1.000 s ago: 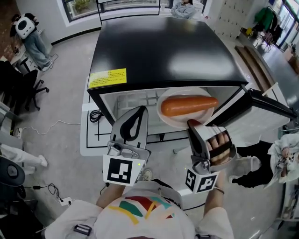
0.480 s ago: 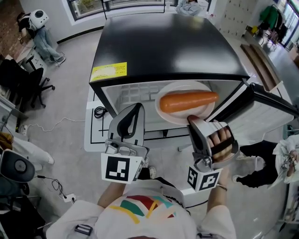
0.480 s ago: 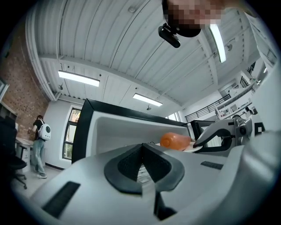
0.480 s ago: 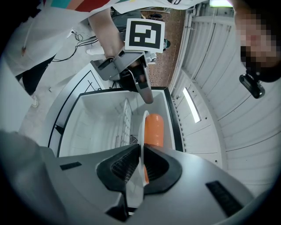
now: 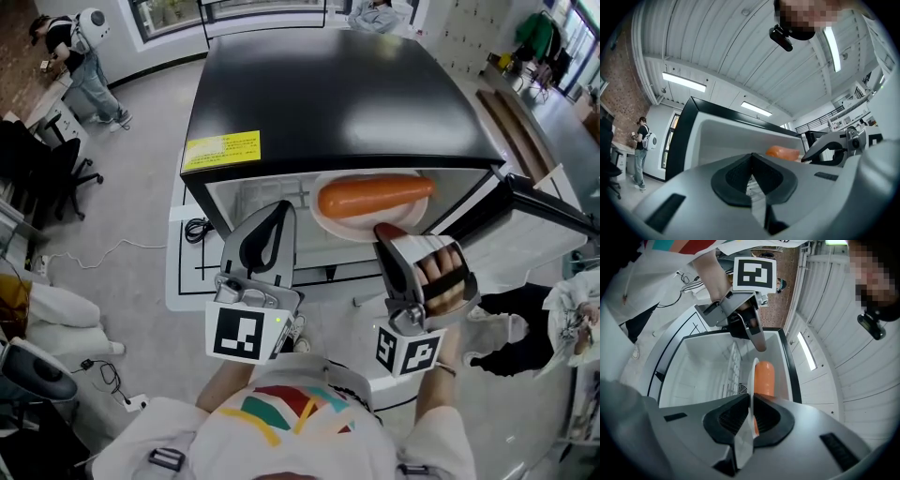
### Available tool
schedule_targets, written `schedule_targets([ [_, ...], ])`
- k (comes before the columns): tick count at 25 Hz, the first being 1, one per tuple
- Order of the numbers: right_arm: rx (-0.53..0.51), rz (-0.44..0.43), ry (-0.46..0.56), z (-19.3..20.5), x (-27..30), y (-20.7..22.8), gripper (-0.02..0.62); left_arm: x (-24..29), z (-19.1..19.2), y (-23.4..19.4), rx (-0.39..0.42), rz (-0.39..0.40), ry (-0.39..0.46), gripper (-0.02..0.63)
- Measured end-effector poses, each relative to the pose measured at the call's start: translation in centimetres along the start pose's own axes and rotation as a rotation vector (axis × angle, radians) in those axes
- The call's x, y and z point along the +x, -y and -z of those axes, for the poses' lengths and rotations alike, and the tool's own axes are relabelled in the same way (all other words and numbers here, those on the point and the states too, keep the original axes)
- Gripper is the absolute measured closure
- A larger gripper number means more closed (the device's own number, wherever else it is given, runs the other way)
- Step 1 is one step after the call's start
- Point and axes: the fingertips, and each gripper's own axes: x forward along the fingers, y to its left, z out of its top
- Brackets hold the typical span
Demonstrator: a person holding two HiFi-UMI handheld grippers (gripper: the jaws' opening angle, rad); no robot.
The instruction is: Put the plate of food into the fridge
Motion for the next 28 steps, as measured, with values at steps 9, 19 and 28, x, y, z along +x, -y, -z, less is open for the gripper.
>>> schedule_targets([
  [9,0.003,-0.034,0.013,0.1,3.2,-0.3,0.569,1.5,0.5,-0.5,-0.002,0.020,0.004,0.600],
  [19,0.025,-0.104,0.027,-0.1,6.1,-0.7,0.566,3.1,2.2,-0.7,-0.039,0.043,-0.029,0.600],
  [28,0.032,-0.186,0.030,0.2,8.4,-1.8,0.565,4.0,3.3,-1.2,-0.054,0.045,-0.046,0.600],
])
